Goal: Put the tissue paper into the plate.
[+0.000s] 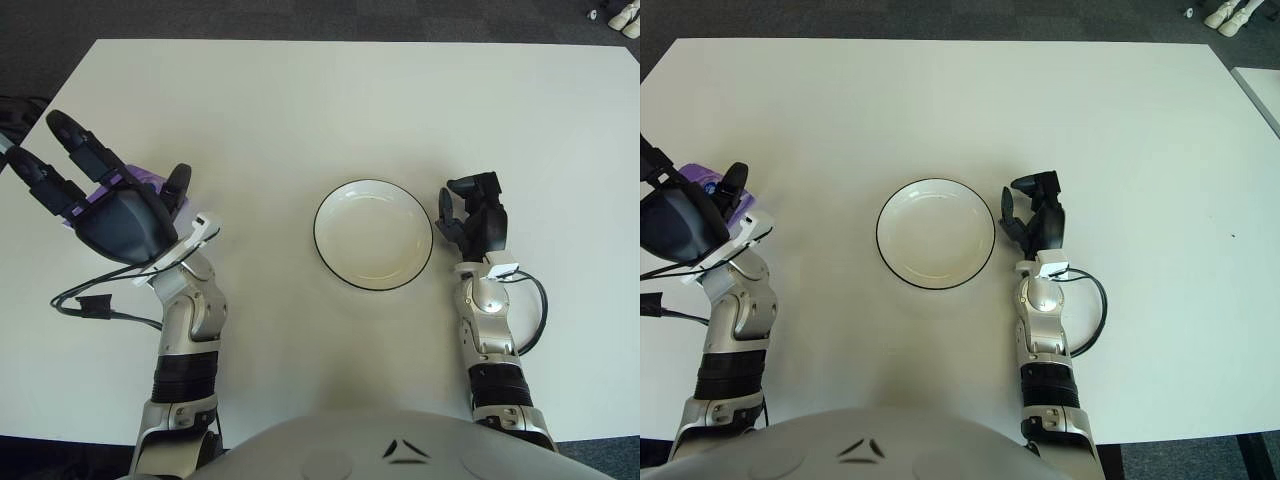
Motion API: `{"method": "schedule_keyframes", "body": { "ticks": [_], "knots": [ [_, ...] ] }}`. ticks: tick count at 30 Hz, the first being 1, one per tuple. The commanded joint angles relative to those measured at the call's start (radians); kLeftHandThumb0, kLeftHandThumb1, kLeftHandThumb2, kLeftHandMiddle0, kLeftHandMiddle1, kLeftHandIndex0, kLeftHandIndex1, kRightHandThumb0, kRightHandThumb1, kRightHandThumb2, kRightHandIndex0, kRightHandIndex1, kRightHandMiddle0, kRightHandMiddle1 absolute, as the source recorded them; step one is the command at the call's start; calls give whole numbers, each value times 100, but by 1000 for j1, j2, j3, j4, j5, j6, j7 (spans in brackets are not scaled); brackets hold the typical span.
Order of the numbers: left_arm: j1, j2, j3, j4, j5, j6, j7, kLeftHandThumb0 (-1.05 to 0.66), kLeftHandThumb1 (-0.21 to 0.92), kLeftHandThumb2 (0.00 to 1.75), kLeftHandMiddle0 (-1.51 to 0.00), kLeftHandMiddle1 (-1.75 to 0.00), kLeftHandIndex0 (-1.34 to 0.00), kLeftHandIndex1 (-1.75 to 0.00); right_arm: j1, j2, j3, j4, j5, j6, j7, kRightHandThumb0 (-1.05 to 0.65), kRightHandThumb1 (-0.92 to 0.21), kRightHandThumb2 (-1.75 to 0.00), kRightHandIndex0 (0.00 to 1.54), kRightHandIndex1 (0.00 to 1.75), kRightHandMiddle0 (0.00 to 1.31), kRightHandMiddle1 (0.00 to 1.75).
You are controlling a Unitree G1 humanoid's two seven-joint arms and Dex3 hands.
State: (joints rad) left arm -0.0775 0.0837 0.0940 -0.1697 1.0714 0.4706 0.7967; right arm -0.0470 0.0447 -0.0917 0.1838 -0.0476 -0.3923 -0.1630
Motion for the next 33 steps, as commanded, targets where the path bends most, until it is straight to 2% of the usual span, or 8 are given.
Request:
{"method": "schedule_keyframes", "body": {
  "ticks": [1, 7, 33],
  "knots": [
    [30, 32, -3, -13, -13, 9, -65, -105, 92, 51, 0, 0, 0, 0, 72, 20, 1, 83, 6, 69, -8, -35, -84, -64, 61, 121, 24, 175],
    [44, 46, -7, -43, -23, 22, -146, -105, 92, 53, 0, 0, 0, 0, 77, 20, 3, 74, -2, 80, -18, -35, -84, -64, 62, 122, 24, 175],
    [54, 50, -18, -62, -24, 36, -155, -105, 92, 54, 0, 0, 0, 0, 86, 18, 5, 62, -2, 85, -21, -36, -83, -66, 63, 121, 24, 175]
  ]
}}
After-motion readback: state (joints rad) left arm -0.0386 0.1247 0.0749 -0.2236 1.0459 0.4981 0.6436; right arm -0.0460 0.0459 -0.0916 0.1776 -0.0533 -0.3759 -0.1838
